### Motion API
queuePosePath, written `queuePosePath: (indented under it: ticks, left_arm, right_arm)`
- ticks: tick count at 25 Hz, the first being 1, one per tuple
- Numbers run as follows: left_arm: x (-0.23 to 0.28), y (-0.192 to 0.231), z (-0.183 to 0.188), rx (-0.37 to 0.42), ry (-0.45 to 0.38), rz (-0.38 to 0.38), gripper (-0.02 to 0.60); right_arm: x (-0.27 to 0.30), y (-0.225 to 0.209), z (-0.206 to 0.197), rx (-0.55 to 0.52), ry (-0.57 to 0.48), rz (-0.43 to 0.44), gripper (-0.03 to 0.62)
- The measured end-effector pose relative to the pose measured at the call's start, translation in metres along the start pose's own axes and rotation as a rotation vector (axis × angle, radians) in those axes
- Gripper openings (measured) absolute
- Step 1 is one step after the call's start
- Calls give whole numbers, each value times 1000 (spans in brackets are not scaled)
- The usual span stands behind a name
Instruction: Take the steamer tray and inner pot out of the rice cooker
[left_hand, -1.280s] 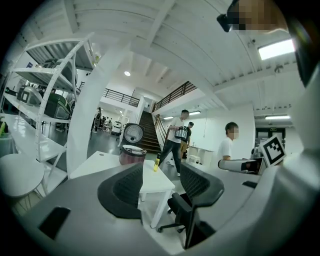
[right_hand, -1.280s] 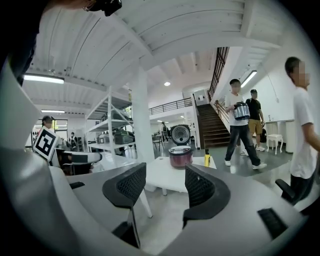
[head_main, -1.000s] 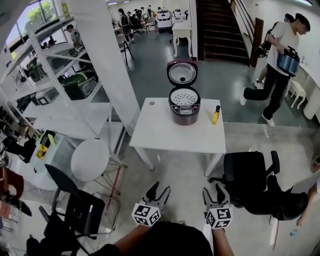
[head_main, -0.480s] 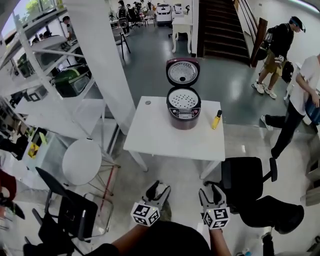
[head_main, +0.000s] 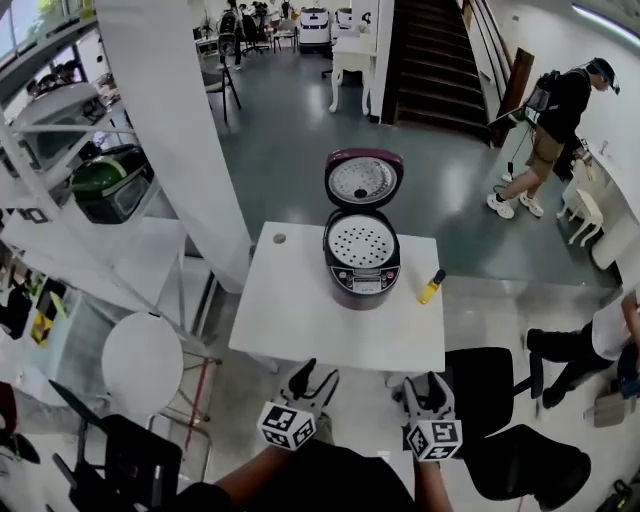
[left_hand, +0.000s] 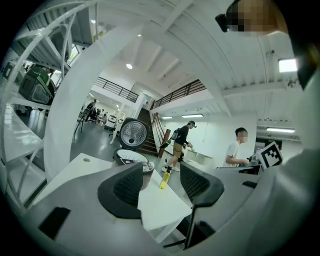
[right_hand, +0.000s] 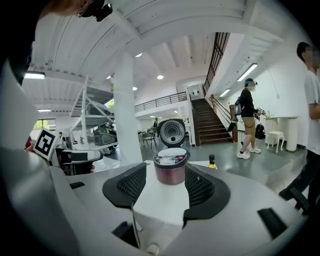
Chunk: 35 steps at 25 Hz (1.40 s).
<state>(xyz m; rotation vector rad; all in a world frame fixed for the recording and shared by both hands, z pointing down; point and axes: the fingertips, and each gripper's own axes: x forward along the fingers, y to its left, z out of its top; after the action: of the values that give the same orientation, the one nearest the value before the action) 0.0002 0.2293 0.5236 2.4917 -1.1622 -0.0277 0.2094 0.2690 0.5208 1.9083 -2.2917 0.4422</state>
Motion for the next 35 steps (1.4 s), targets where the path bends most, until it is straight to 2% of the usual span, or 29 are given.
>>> queuePosePath:
  ticks: [3,7,11,16,21,28,35]
  left_arm:
    - [40,34,23,5,25,-47,212]
    - [83,80,48,12,37,-59,212]
    - [110,118,59,-17,41,-64,212]
    - [136,149,64,-66,42,-98,212]
    - [154,173,68,-119,16,-108,212]
    - [177,188,69,-124,33,-102,212]
    - [207,198,77,-126,36,-41,213]
  right_arm:
    - [45,-4,15,19,12,-35,212]
    - [101,1,16,43,66,-34,212]
    - [146,9,18,55,100,-35,212]
    - [191,18,26,15,133,-34,212]
    - [218,23,28,35,155,-42,212]
    - [231,4,33,13,174,-66,212]
    - [270,-22,55,-18,150,-23,212]
